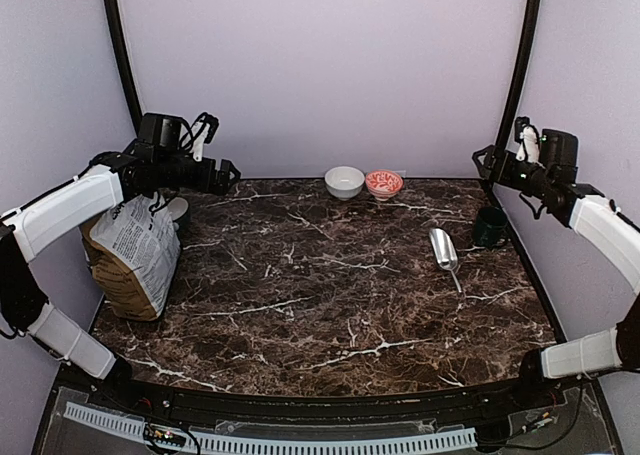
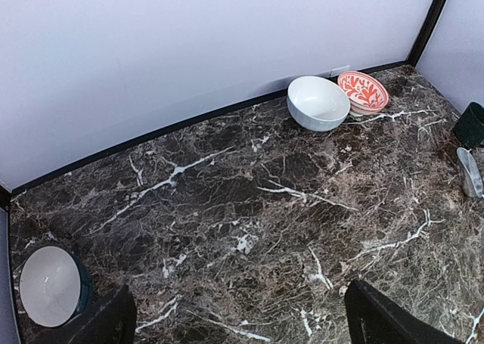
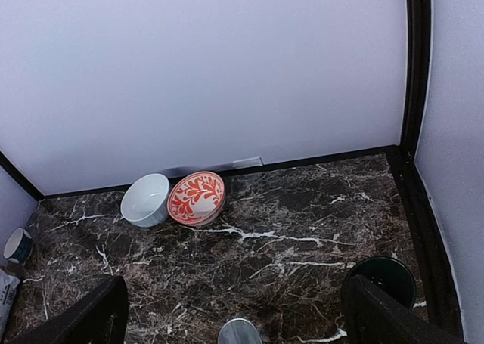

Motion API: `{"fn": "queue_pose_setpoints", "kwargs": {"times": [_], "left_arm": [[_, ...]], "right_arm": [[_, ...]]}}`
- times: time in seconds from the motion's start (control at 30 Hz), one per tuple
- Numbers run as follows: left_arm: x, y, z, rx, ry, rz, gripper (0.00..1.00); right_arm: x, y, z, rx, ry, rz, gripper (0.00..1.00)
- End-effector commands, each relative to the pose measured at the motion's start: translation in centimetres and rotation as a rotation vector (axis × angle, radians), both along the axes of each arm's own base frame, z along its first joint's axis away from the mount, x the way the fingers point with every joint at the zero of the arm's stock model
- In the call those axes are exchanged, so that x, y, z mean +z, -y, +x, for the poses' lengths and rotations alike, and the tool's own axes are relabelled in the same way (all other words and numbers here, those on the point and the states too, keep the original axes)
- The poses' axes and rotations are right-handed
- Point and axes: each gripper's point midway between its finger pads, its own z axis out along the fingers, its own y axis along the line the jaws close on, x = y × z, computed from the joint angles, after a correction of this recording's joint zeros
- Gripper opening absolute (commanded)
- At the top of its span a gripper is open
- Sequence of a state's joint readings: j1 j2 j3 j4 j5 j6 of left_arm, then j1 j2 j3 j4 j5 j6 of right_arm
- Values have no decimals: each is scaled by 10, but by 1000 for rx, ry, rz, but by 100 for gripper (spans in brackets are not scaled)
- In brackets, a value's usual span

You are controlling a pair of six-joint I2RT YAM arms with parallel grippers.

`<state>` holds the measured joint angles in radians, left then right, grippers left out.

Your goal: Serve the pet food

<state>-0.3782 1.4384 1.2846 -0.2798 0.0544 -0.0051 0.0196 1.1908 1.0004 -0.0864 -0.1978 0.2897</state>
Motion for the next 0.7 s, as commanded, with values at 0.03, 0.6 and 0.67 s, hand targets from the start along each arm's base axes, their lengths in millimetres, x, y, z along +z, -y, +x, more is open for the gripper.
{"fn": "queue_pose_setpoints", "kwargs": {"times": [0.03, 0.6, 0.67], "left_arm": [[24, -1, -9, -8, 51, -30, 99], [30, -4, -11, -4, 70, -14, 97], [26, -8, -8, 23, 68, 0, 95]], "right_arm": [[29, -5, -8, 19, 33, 22, 99], [26, -43, -15, 134, -58, -67, 99], [21, -47, -15, 138, -69, -75, 99]]}}
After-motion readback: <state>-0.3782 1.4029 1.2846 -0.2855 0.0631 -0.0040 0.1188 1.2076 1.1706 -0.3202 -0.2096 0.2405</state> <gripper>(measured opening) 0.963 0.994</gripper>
